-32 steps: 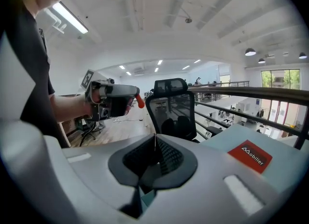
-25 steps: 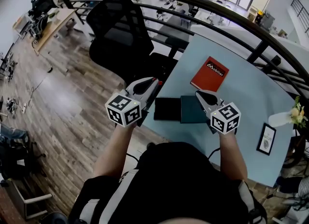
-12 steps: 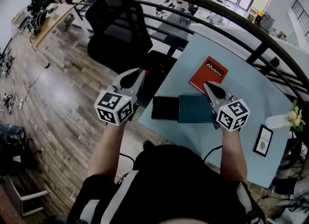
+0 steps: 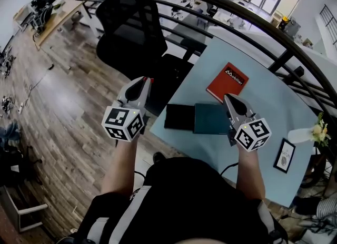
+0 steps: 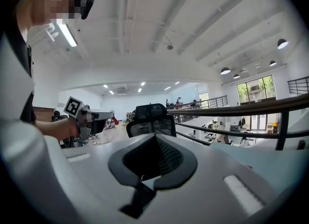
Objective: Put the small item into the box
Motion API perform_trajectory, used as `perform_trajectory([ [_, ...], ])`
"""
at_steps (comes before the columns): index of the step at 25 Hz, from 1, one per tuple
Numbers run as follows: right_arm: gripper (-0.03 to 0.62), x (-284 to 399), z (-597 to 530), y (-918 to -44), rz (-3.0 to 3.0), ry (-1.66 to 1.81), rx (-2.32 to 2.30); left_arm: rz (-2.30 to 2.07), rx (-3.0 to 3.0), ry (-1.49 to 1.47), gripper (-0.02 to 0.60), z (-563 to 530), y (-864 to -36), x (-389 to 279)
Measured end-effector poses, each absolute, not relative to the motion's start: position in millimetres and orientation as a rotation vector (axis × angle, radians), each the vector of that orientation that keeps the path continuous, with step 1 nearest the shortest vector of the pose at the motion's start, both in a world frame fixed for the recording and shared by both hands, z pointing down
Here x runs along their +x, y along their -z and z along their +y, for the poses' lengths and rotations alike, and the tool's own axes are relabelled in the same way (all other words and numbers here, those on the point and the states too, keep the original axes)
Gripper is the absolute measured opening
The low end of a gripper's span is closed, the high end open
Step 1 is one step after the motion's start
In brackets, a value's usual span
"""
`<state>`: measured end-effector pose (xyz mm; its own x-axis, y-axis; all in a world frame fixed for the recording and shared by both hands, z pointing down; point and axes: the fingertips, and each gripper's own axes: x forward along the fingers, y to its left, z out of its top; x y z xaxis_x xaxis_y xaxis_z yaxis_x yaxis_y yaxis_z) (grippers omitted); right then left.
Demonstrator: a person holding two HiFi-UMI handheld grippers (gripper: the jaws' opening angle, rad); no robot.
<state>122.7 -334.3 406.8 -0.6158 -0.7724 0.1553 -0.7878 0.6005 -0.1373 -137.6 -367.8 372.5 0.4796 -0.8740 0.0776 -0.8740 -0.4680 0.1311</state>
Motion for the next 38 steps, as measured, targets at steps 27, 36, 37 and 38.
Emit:
perform_trajectory([
  [27,-0.002,119.3,-330.7,-384.6,-2.755,-0.197,1.327,-1.498,2.619,-0.100,0.018,-369.3,-384.0,-115.7],
  [36,-0.002,121.1,-330.9,-395.8,-2.739,-0.242,1.335,-1.489,2.612,-0.106,0.018,-368.2,-388.3,-114.2],
  [37,-0.002,120.9,-330.8,-396.8,-2.738,-0.244,1.334,-1.488,2.611,-0.107,0.018,-367.9,-388.7,-113.9],
  [38,-0.002,120.5,-330.7,-397.8,-2.738,-0.247,1.332,-1.488,2.610,-0.108,0.018,-367.6,-388.9,-113.7],
])
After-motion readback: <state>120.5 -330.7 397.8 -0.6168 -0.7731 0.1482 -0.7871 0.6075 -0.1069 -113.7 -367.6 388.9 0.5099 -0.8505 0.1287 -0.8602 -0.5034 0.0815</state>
